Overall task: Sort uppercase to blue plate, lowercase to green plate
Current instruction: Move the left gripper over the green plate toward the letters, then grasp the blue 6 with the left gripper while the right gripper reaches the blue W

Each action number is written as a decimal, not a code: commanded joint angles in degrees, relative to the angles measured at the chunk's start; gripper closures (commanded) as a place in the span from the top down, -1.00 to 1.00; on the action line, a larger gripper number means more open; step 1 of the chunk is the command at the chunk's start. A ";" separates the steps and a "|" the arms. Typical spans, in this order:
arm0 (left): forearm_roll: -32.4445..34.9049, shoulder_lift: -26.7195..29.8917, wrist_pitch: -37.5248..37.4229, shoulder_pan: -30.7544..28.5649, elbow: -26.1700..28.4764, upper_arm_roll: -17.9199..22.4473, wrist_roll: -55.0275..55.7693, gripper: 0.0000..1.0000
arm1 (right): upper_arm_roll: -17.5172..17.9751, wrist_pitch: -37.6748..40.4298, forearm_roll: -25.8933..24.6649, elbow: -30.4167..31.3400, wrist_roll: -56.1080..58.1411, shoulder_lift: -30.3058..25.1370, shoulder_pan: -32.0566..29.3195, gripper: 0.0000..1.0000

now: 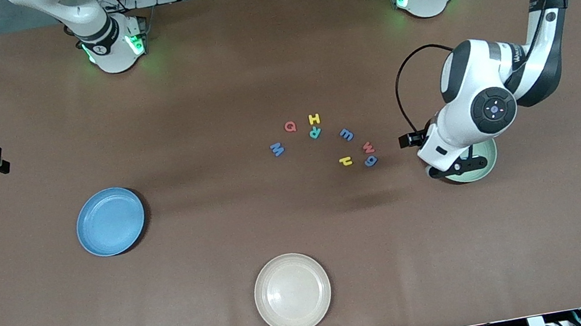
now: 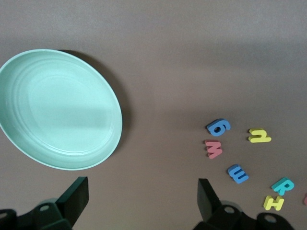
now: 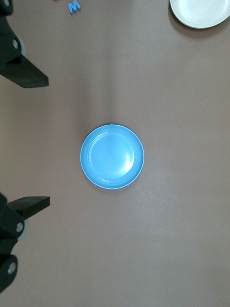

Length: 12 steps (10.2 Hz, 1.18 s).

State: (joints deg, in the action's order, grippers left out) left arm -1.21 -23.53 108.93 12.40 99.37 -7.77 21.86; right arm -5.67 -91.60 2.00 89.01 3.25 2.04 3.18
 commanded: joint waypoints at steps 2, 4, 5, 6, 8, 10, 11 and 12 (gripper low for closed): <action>-0.46 -7.56 0.14 3.50 -6.97 0.29 8.78 1.00 | 0.83 2.21 0.11 -1.12 -0.44 0.77 0.32 1.00; -0.28 -9.60 3.45 5.25 -7.87 0.29 12.57 1.00 | 0.83 2.13 0.11 0.01 -0.61 0.43 3.14 1.00; 1.63 -10.13 5.13 5.79 -7.52 0.21 14.59 1.00 | 0.83 2.04 0.11 0.19 -1.83 0.34 3.49 1.00; 3.13 -11.35 6.11 7.01 -7.52 0.12 17.05 1.00 | 0.83 1.34 0.11 0.28 -4.80 0.68 4.72 1.00; 3.32 -13.64 9.70 8.69 -6.74 0.12 22.58 1.00 | 0.83 -0.33 0.11 0.63 -10.69 1.47 9.27 1.00; 3.41 -13.74 16.63 9.83 -3.15 0.21 30.04 1.00 | 0.83 -0.94 -0.33 2.03 -16.07 2.79 14.02 1.00; 3.41 -13.39 19.10 10.45 -1.21 0.21 32.69 1.00 | 0.83 -3.64 -0.33 3.96 -16.08 3.23 15.79 1.00; 3.41 -12.60 20.95 10.63 1.24 0.21 33.59 1.00 | 0.83 -6.28 -0.24 5.63 -16.17 4.02 16.93 1.00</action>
State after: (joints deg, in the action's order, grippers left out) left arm 0.88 -38.01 126.88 22.45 96.75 -7.86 52.14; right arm -4.41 -94.71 2.11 91.93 -12.02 5.55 18.69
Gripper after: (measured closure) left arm 0.000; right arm 0.000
